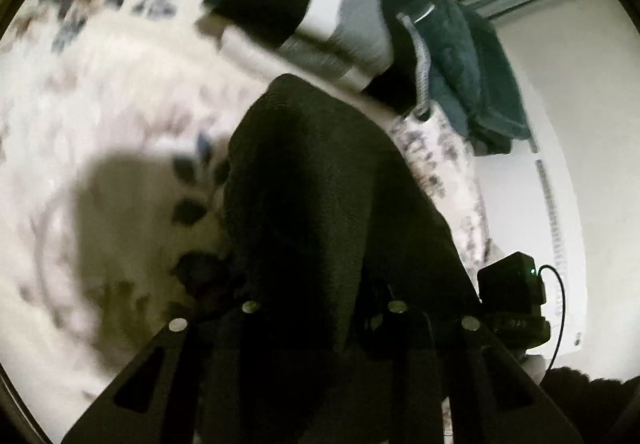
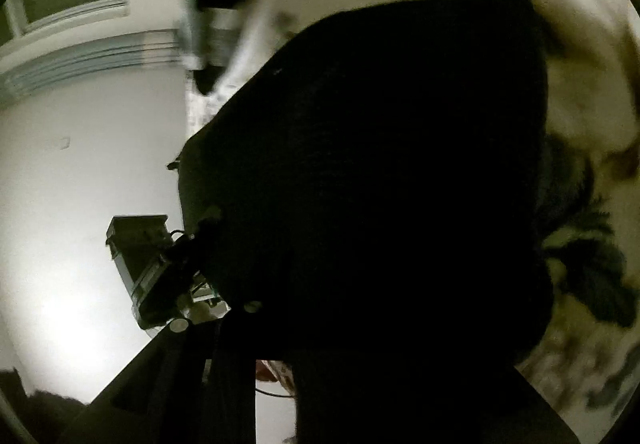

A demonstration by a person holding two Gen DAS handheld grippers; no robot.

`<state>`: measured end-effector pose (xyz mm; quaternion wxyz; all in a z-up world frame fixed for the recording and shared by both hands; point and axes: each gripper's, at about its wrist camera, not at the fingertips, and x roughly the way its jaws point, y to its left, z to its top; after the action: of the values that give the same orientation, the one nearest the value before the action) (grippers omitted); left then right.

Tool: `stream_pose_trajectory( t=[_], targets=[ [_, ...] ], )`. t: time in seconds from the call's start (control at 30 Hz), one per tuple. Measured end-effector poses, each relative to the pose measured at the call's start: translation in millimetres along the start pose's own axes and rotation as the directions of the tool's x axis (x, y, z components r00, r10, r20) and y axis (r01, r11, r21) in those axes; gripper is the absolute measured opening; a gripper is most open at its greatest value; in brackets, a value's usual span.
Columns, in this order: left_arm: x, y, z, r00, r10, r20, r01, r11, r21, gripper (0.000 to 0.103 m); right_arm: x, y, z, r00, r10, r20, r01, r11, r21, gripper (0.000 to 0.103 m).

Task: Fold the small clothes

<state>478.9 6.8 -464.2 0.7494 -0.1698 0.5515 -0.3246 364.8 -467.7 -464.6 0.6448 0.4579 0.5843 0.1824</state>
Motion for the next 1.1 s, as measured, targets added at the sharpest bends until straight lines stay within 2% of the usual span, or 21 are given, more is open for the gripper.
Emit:
stream_pose_trajectory(
  t=[0.13,0.23,0.3,0.33,0.4,0.43,0.57,0.67,0.73,0.8,0.83,0.87,0.9,0.93,0.97,1.0,1.03,1.07,1.1],
  targets=[
    [-29,-31,40,0.999,-0.008,0.039,0.005,0.998,0.058,0.022,-13,54,8,0.998,0.037,0.059,-0.034,0.998,-0.053,0.022],
    [-44,-54,82,0.997,-0.002,0.077,-0.005,0.996,0.09,0.022,-21,95,33,0.996,0.043,0.082,-0.035,0.995,-0.096,0.022],
    [-47,-61,112,0.995,-0.002,0.096,-0.007,0.996,0.093,0.022,-22,128,64,0.995,0.035,0.091,-0.023,0.992,-0.128,0.022],
    [-44,-65,131,0.994,0.002,0.107,-0.012,0.996,0.091,0.022,-34,131,81,0.995,0.031,0.094,-0.018,0.991,-0.135,0.022],
    [-38,-67,170,0.992,0.008,0.123,-0.019,0.996,0.087,0.023,-35,147,110,0.995,0.018,0.098,-0.003,0.989,-0.151,0.022],
    [-35,-67,186,0.992,0.012,0.128,-0.022,0.997,0.079,0.023,-31,162,136,0.995,0.008,0.101,0.009,0.987,-0.16,0.022],
    [-6,-54,255,0.99,0.023,0.138,-0.031,0.998,0.053,0.023,-25,175,214,0.995,-0.017,0.095,0.033,0.985,-0.167,0.022],
    [17,-39,289,0.99,0.067,0.124,-0.074,0.996,0.052,0.025,-2,189,261,0.994,-0.059,0.088,0.075,0.981,-0.181,0.022],
    [40,-30,310,0.983,0.155,0.099,-0.162,0.985,0.063,0.028,10,186,292,0.993,-0.087,0.079,0.1,0.979,-0.177,0.022],
    [58,-17,323,0.975,0.216,0.054,-0.219,0.974,0.064,0.03,26,181,319,0.993,-0.112,0.046,0.118,0.98,-0.16,0.023],
    [66,-10,328,0.972,0.232,0.027,-0.234,0.971,0.047,0.032,35,177,331,0.99,-0.137,0.03,0.14,0.978,-0.154,0.025],
    [69,-5,330,0.97,0.242,0.016,-0.243,0.97,0.034,0.04,37,176,336,0.988,-0.151,0.022,0.152,0.977,-0.149,0.026],
    [70,-1,332,0.966,0.26,0.011,-0.26,0.965,0.02,0.041,39,174,341,0.985,-0.172,0.011,0.171,0.975,-0.14,0.029],
    [67,0,332,0.967,0.255,0.019,-0.255,0.967,0.009,0.041,36,173,342,0.983,-0.184,0.011,0.183,0.974,-0.136,0.031],
    [63,0,330,0.966,0.254,0.038,-0.254,0.967,0.004,0.047,31,174,341,0.979,-0.205,0.025,0.206,0.968,-0.146,0.033],
    [60,-1,328,0.964,0.263,0.046,-0.263,0.965,0.003,0.05,29,178,341,0.971,-0.237,0.041,0.241,0.957,-0.159,0.043],
    [55,-3,325,0.956,0.286,0.067,-0.287,0.958,0.007,0.06,18,175,335,0.962,-0.269,0.054,0.275,0.947,-0.167,0.054],
    [50,-4,324,0.946,0.311,0.088,-0.313,0.95,0.007,0.078,5,171,326,0.942,-0.327,0.076,0.336,0.925,-0.18,0.057],
    [42,-9,319,0.932,0.343,0.117,-0.346,0.938,0.012,0.089,-2,173,318,0.906,-0.407,0.116,0.422,0.887,-0.189,0.06]
  ],
)
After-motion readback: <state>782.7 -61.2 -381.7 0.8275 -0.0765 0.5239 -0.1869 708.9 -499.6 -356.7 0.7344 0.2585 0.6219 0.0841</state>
